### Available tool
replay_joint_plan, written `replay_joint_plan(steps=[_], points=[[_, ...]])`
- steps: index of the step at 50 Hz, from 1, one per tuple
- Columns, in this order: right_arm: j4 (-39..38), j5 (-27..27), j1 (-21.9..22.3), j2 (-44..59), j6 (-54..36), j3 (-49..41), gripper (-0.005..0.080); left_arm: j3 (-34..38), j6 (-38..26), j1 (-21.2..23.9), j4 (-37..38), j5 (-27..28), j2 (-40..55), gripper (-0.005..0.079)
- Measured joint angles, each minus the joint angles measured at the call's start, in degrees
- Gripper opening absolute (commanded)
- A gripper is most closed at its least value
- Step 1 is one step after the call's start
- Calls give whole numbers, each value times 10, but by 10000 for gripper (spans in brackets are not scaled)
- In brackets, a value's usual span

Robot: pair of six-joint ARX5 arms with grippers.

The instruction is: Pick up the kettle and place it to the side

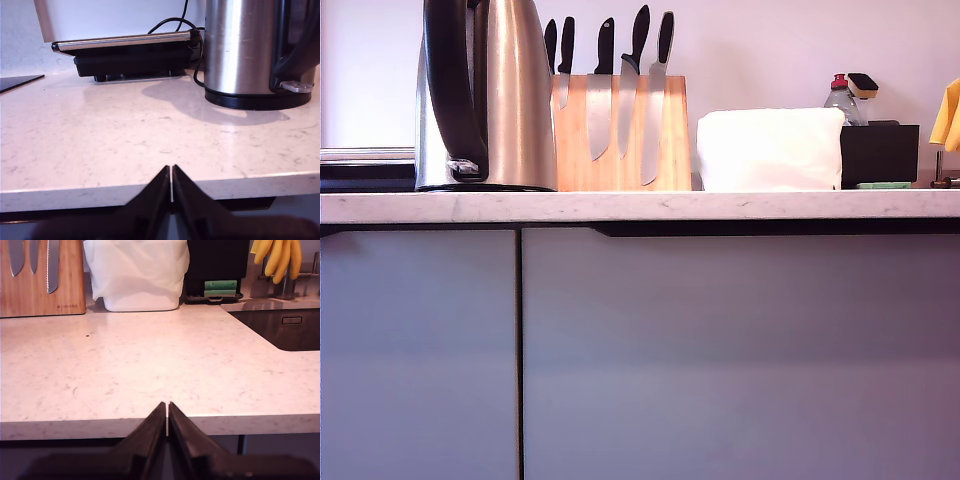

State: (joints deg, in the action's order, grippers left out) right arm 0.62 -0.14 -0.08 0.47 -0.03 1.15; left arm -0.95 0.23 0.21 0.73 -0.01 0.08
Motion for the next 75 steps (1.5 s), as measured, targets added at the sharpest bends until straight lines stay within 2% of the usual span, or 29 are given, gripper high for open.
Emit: replay_joint_plan(steps=[2, 4, 5, 6, 15, 23, 34, 39, 46, 48, 49, 50, 54, 56, 57, 59, 67, 75], points=[[0, 21, 7, 0, 3, 0, -12, 0, 16, -9, -9, 24, 0, -18], [8, 93, 50, 0, 64, 15, -12, -3, 48, -38, -30, 90, 0, -19], [9, 108, 67, 1, 74, 34, -12, -9, 55, -48, -34, 123, -2, -19], [7, 112, 70, 1, 75, 45, -12, -11, 55, -49, -37, 130, -3, -18], [-13, 133, 60, 0, 83, 97, -12, -14, 79, -42, -38, 158, -2, -19], [30, 177, 60, 0, 92, 98, -12, -25, 134, -42, -32, 222, -2, -19], [106, 283, 60, 0, 92, 138, -12, -131, 147, -42, -23, 332, -2, -19], [124, 331, 56, 0, 92, 145, -12, -174, 149, -42, 5, 376, 3, -19], [131, 371, 44, 0, 92, 145, -12, -213, 149, -42, 26, 444, 74, -11], [133, 373, 42, 0, 92, 145, -12, -223, 148, -42, 28, 459, 100, 36], [133, 373, 41, 0, 92, 145, -12, -228, 146, -42, 29, 466, 114, 91], [134, 373, 41, 0, 92, 145, -12, -233, 139, -42, 30, 473, 125, 154], [135, 373, 41, 0, 92, 145, -12, -255, 116, -42, 32, 498, 171, 501], [136, 373, 41, 0, 92, 145, -12, -269, 114, -42, 35, 502, 194, 625], [136, 373, 41, 0, 92, 145, -12, -276, 113, -42, 37, 504, 203, 657], [136, 373, 41, 0, 92, 145, -12, -292, 108, -42, 46, 512, 228, 681], [136, 373, 41, 0, 91, 145, -12, -341, -7, -42, 53, 543, 325, 677], [137, 372, 41, 0, 91, 145, -12, -385, -46, -42, 55, 543, 397, 677]])
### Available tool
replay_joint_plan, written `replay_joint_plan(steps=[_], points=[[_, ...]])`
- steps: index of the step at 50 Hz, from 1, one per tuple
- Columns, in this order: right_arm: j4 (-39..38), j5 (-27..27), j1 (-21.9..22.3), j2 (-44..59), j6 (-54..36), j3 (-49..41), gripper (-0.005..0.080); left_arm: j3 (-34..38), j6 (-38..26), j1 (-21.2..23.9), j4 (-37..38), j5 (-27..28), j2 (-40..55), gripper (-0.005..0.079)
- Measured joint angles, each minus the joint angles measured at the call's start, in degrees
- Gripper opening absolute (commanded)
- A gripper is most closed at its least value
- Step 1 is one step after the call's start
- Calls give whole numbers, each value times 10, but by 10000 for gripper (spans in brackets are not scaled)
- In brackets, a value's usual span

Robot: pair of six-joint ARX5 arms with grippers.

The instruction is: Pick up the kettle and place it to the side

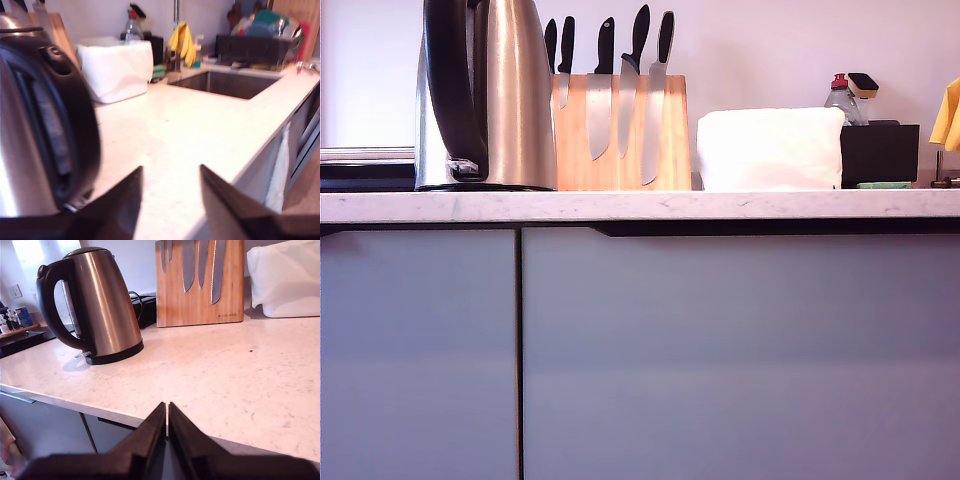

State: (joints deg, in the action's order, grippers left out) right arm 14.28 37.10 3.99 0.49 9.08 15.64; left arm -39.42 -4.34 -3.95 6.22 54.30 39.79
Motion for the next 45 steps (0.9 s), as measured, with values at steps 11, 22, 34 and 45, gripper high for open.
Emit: replay_joint_plan(steps=[11, 22, 34, 45], points=[[0, -2, 0, 0, 0, 0, -12, -84, -12, 0, -5, 9, 110, 677], [0, -2, 0, 0, 0, 0, -12, -119, -27, 0, -17, 27, 210, 677], [0, -2, 0, 0, 0, 0, -12, -164, -27, 12, -44, 64, 285, 677], [0, -2, 0, 0, 0, 0, -12, -184, -18, 49, -49, 62, 336, 668]])
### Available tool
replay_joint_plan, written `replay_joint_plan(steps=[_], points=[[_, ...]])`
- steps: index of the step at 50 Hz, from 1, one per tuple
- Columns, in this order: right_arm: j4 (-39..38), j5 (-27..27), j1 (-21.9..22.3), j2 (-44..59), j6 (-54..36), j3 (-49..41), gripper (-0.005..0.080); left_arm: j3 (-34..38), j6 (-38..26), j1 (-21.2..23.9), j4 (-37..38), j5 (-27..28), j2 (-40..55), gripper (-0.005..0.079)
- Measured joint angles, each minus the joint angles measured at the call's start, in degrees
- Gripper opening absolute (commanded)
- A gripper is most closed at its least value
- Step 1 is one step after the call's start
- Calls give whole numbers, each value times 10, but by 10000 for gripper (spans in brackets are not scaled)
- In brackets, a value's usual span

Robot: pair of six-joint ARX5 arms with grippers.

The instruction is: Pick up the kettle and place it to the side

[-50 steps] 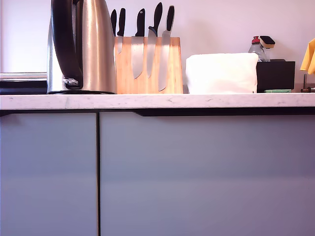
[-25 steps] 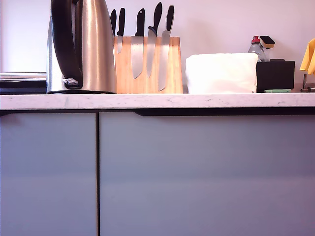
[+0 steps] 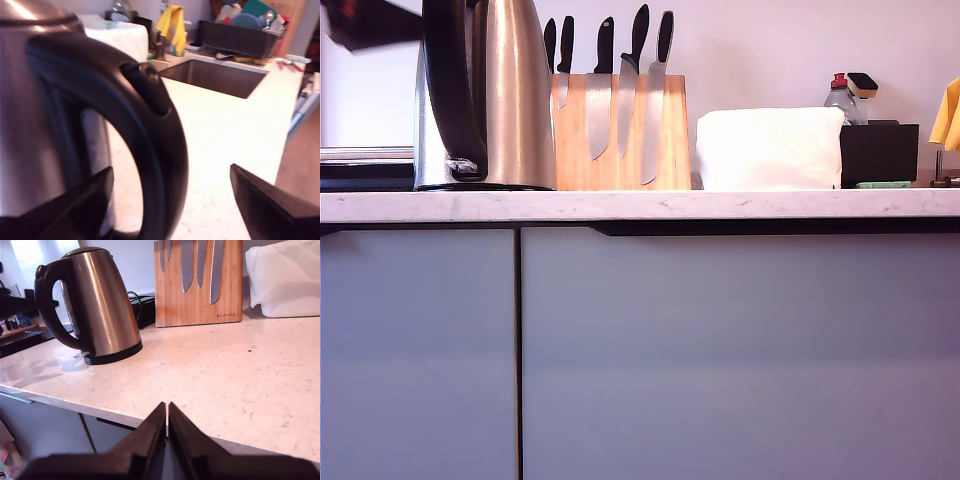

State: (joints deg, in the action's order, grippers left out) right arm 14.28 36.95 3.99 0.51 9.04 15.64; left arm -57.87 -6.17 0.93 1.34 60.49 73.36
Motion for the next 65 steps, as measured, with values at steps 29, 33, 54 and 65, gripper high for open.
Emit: replay_joint_plan(steps=[29, 33, 54, 65], points=[[5, 0, 0, 0, 0, 0, -12, 0, 11, 46, -70, -34, 29, 220], [5, 0, 0, 0, 0, 0, -12, 0, 12, 45, -72, -33, 37, 109], [6, 0, 0, 0, 0, 0, -12, 0, 3, 46, -106, -24, 52, -24], [9, 0, 0, 0, 0, 0, -12, -3, -5, 47, -104, -22, 55, -24]])
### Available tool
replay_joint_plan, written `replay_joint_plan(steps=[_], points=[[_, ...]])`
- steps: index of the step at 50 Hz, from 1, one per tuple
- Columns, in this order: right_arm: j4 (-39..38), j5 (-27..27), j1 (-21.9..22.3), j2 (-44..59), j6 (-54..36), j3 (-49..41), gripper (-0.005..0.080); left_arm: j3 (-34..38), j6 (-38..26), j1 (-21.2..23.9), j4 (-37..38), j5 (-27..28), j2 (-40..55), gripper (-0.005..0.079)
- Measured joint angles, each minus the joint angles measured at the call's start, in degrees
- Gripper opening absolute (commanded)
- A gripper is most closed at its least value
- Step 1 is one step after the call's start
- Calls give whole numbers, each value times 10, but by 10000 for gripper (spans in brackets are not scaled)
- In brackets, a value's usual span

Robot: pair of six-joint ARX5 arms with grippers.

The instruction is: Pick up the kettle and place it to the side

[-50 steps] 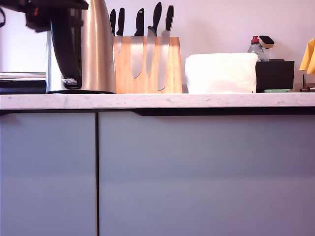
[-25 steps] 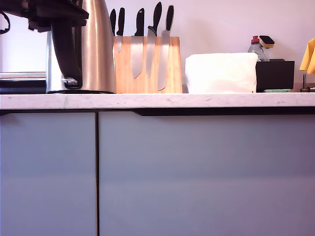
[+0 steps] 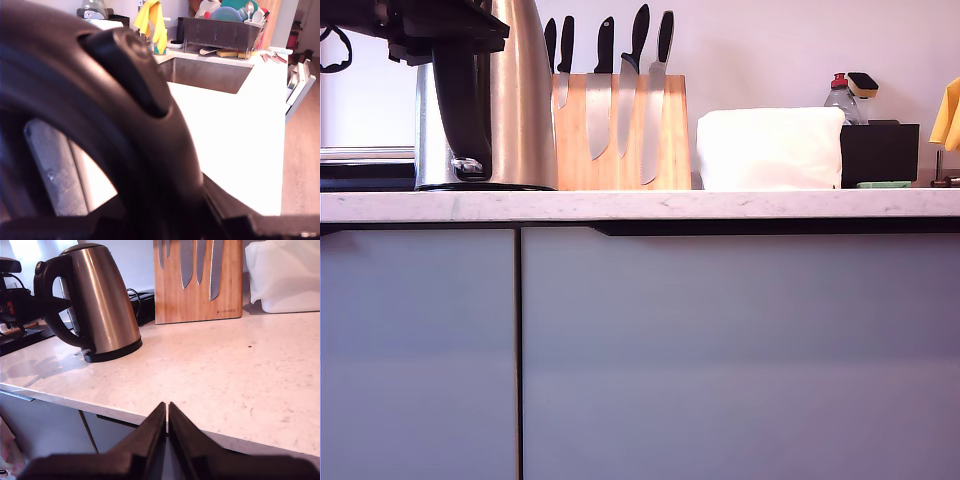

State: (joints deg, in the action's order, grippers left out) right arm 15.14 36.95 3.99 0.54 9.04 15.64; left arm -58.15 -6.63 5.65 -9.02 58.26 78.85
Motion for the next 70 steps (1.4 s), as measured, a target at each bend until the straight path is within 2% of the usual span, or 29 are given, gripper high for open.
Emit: replay_joint_plan(steps=[12, 70], points=[[0, 0, 0, 0, 0, 0, -12, -31, -25, 4, 43, 2, 10, -24], [4, 0, 0, 0, 0, 0, -12, -89, -74, 19, 112, -1, 30, -24]])
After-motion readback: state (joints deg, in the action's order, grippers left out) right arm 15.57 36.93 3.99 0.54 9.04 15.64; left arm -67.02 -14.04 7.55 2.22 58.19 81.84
